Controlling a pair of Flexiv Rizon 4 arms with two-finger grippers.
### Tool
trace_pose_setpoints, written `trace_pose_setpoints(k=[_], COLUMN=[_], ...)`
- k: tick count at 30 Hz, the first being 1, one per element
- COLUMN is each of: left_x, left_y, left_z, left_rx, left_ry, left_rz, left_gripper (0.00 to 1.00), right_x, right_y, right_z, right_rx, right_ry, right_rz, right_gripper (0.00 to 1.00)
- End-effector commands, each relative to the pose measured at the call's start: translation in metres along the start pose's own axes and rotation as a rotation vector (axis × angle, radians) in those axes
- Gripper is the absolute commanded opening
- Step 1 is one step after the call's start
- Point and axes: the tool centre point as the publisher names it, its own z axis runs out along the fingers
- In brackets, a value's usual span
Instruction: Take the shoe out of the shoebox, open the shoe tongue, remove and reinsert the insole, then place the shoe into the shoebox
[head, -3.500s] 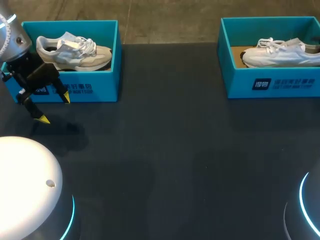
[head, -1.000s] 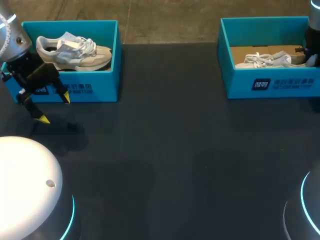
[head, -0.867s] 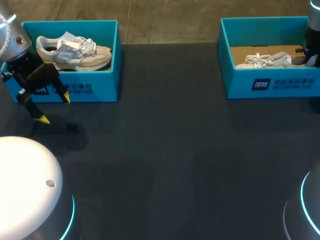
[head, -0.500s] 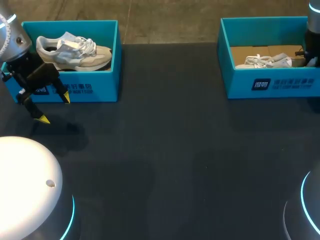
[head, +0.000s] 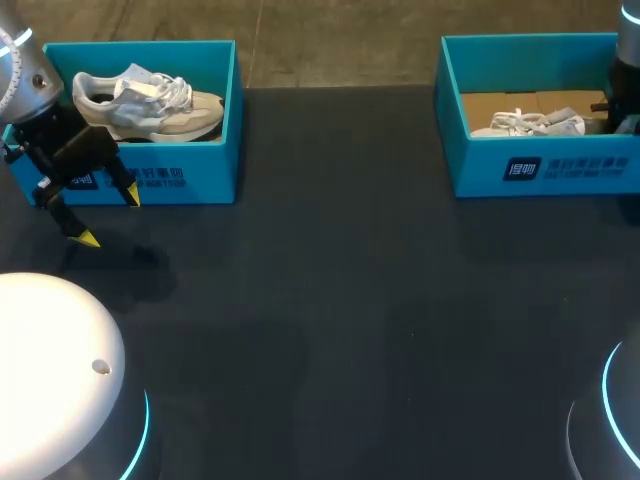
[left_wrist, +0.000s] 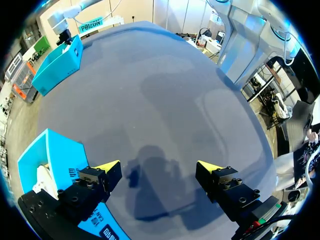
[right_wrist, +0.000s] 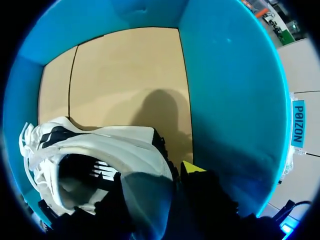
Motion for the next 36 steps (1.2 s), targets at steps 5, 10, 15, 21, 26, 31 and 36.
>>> trace_pose_setpoints(k=[5, 10, 15, 21, 26, 31, 36], left_x=[0.000, 0.000, 0.000, 0.000, 0.000, 0.000, 0.000], left_y=[0.000, 0.000, 0.000, 0.000, 0.000, 0.000, 0.000], left_z=[0.000, 0.000, 0.000, 0.000, 0.000, 0.000, 0.000], left_rx=[-0.004, -0.004, -0.004, -0.004, -0.004, -0.004, -0.004], left_ry=[0.001, 0.001, 0.001, 0.001, 0.001, 0.001, 0.001], left_rz=[-0.001, -0.001, -0.001, -0.001, -0.001, -0.001, -0.001], left_gripper=[1.00, 1.00, 1.00, 1.00, 1.00, 1.00, 1.00], right_x=[-0.001, -0.001, -0.002, -0.003, -0.003, 0.001, 0.005], right_y=[-0.004, -0.006, -0.009, -0.009, -0.010, -0.012, -0.016], right_z=[-0.018, -0.024, -0.031, -0.045, -0.062, -0.078, -0.099], right_rx=[-0.021, -0.028, -0.041, -0.073, -0.095, -0.105, -0.107], right_ry=[0.005, 0.008, 0.007, 0.005, 0.015, 0.007, 0.017], right_rz=[0.005, 0.008, 0.019, 0.038, 0.050, 0.071, 0.076], right_gripper=[0.43, 0.44, 0.50, 0.56, 0.80, 1.00, 1.00])
